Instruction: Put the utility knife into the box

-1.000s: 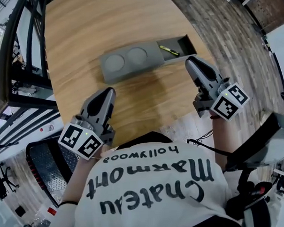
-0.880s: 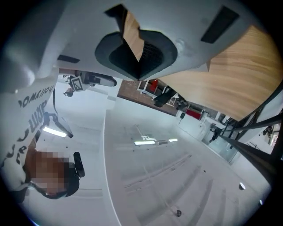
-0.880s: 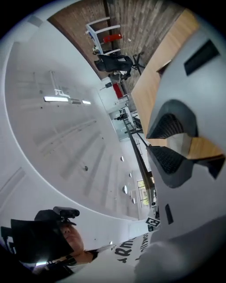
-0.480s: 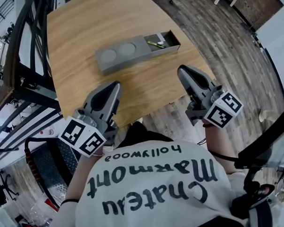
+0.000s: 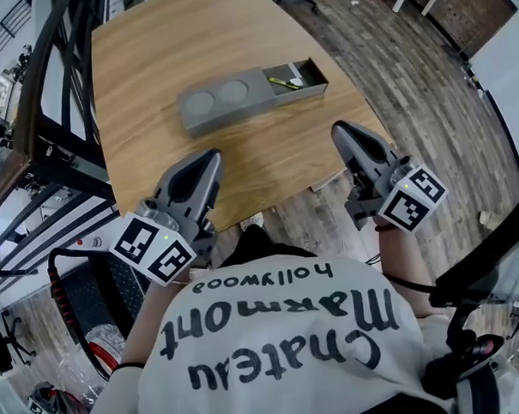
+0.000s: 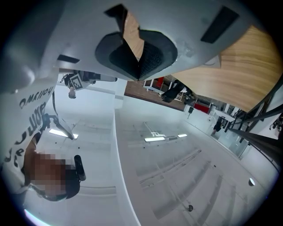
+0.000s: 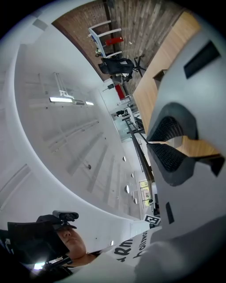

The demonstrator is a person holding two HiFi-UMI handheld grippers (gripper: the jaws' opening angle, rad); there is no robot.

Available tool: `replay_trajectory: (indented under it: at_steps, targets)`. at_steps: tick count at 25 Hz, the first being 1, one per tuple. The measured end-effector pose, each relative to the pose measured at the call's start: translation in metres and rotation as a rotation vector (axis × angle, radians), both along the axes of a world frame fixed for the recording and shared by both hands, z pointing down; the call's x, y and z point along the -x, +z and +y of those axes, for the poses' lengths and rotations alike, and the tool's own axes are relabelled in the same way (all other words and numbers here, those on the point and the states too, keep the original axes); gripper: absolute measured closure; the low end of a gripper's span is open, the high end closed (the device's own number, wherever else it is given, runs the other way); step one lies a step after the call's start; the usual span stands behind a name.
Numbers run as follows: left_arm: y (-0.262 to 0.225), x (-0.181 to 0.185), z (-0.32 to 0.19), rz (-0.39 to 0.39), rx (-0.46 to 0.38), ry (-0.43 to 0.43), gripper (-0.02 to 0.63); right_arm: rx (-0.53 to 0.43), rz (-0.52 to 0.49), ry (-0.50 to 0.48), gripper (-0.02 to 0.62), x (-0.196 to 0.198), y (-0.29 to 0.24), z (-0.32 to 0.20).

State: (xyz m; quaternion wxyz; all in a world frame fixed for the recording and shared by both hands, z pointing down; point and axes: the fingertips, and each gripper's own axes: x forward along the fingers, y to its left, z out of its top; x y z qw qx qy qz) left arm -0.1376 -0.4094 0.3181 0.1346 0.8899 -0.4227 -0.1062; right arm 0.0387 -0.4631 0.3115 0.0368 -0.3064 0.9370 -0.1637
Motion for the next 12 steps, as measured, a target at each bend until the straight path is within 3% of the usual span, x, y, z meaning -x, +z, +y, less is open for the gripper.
replay_trajectory:
  at_steps: [12]
  targets:
    - [0.006, 0.012, -0.018, 0.005, 0.009, -0.006, 0.600, -0.005, 0.005, 0.017, 0.572, 0.004, 0.007, -0.022]
